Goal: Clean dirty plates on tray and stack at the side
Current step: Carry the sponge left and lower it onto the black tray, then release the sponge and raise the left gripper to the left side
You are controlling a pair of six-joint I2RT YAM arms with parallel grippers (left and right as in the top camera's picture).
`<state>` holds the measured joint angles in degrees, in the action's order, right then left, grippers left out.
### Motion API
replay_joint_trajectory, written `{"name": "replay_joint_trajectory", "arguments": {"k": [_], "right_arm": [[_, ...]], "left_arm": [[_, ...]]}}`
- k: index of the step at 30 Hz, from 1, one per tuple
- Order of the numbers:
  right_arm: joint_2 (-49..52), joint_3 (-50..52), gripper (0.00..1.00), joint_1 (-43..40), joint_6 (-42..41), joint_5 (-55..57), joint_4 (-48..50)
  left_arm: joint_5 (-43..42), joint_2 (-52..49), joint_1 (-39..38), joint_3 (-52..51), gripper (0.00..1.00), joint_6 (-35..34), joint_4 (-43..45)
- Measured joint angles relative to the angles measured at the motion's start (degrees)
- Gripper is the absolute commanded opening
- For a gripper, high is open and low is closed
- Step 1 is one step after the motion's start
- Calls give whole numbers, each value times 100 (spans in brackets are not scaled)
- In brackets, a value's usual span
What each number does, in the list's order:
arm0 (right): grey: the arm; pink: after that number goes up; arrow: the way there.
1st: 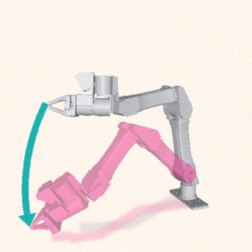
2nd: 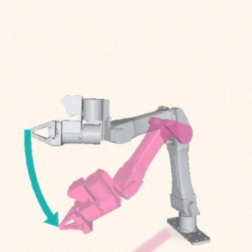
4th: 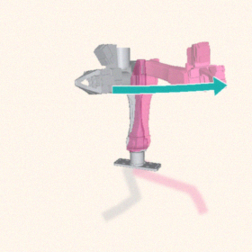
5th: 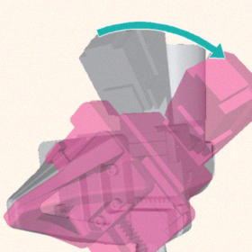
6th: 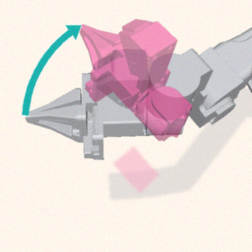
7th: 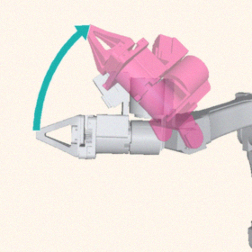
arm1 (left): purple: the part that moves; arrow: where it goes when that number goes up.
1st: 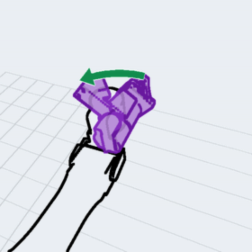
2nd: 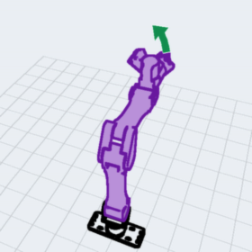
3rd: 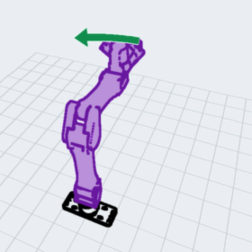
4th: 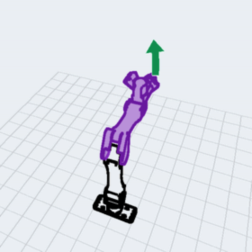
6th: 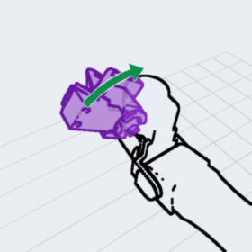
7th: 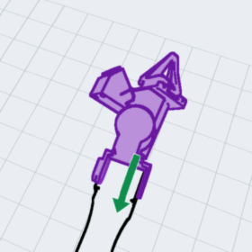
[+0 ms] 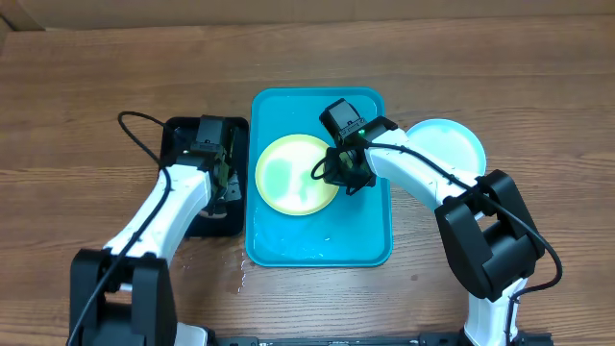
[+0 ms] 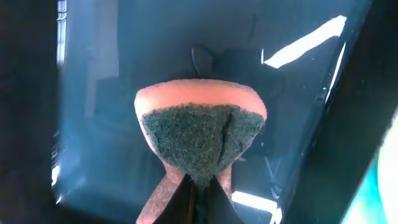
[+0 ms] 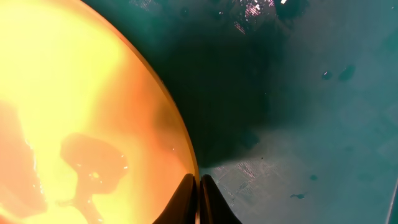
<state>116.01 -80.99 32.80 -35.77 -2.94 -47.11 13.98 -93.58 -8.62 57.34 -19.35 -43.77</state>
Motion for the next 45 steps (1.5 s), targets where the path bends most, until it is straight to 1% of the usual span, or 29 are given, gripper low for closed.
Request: {"name": "replay_joint_trajectory", "arguments": {"k": [5,8,15,21,22,23,24,25,26,27,28,30,31,35,38,40,41,44,45], "right_arm": [[0,0,5,-2,0,2,-2],[0,0,5,-2,0,2,-4],[0,0,5,-2,0,4,-7],[0,0,5,-2,-2,20,-7],[0,0,5,-2,-2,17,-7],[0,0,5,-2,0,17,-9],[0,0,5,-2,0,20,-4],[0,0,5,-2,0,20,-7],[0,0,10,-2,2,22,-4],[0,0,14,-2,-7,20,-7],[0,0,22,-2,-2,37,-9],[0,0,26,-2,2,44,-20],[0,0,30,-2,-2,48,-31],[0,0,51,-2,-33,61,-35],[0,2,62,-2,-7,66,-39],[0,2,72,-2,-4,68,-44],[0,2,75,-2,-28,68,-33],[0,2,77,-2,2,83,-39],[0,2,77,-2,2,81,-37]], "left_arm": [[-669,-225,0,-2,4,632,249],[-894,-225,0,-4,4,879,254],[-981,-225,168,-4,5,1038,225],[-1036,-225,304,-4,14,1032,223],[-1038,-225,308,-4,22,1034,223],[-1036,-225,310,-4,31,1034,223],[-1040,-225,310,-4,55,1012,219],[-1049,-225,310,-4,73,1003,203],[-1067,-225,310,-2,83,1023,170],[-1102,-225,310,7,85,1034,105],[-1132,-225,310,26,85,1032,0],[-1187,-225,313,173,85,986,-330],[-1196,-232,317,295,85,944,-525],[-1270,-234,315,1069,87,793,-1161],[-1298,-229,317,1729,88,643,-1506],[-1325,-177,317,2079,89,535,-1757],[-1349,-116,328,2243,96,476,-1862],[-1427,85,385,2549,100,367,-2033],[-1445,190,417,2629,100,317,-2076]]}}
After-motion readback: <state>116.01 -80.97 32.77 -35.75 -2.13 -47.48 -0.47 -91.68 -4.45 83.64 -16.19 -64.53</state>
